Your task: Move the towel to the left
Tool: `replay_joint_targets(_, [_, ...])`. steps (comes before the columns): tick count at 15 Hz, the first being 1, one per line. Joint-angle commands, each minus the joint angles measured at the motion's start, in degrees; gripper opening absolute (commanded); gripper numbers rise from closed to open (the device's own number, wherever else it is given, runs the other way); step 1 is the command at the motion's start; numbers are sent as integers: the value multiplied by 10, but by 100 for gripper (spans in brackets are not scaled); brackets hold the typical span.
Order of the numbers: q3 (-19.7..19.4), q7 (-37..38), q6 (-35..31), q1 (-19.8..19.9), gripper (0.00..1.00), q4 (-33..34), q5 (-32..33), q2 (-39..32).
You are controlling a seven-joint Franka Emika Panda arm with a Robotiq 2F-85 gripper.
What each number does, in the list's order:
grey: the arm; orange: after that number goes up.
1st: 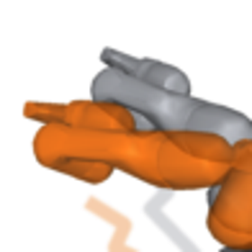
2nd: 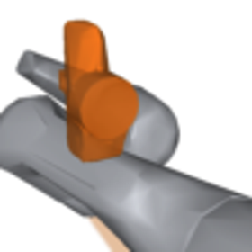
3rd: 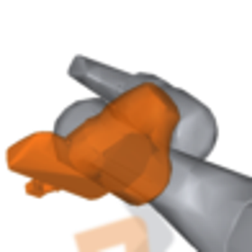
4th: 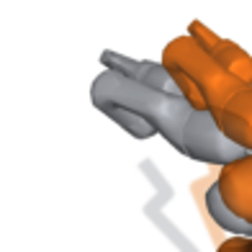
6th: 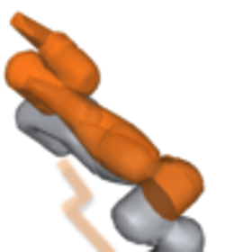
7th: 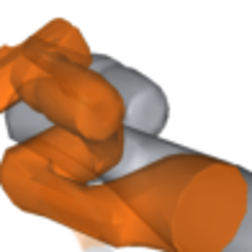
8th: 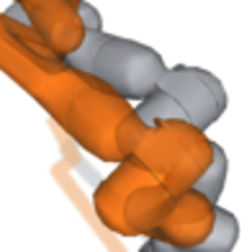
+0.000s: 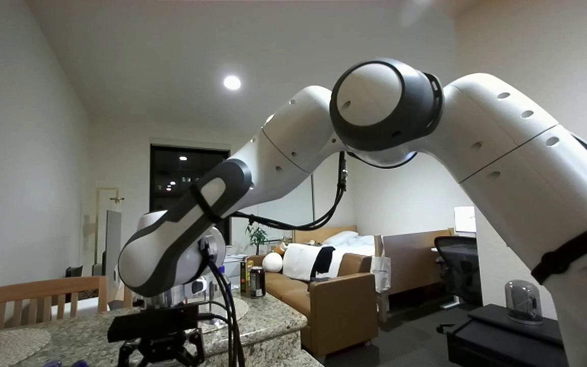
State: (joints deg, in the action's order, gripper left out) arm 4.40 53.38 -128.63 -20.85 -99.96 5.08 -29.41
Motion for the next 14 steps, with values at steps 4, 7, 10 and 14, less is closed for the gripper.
replay_joint_targets(4, [-2, 18, 36, -30, 100, -17, 49, 54])
replay_joint_targets(7, [7, 34, 62, -44, 100, -2, 59, 70])
replay_joint_targets(10, [23, 21, 111, -42, 100, 15, 44, 85])
replay_joint_targets(14, [29, 28, 181, -48, 100, 23, 75, 105])
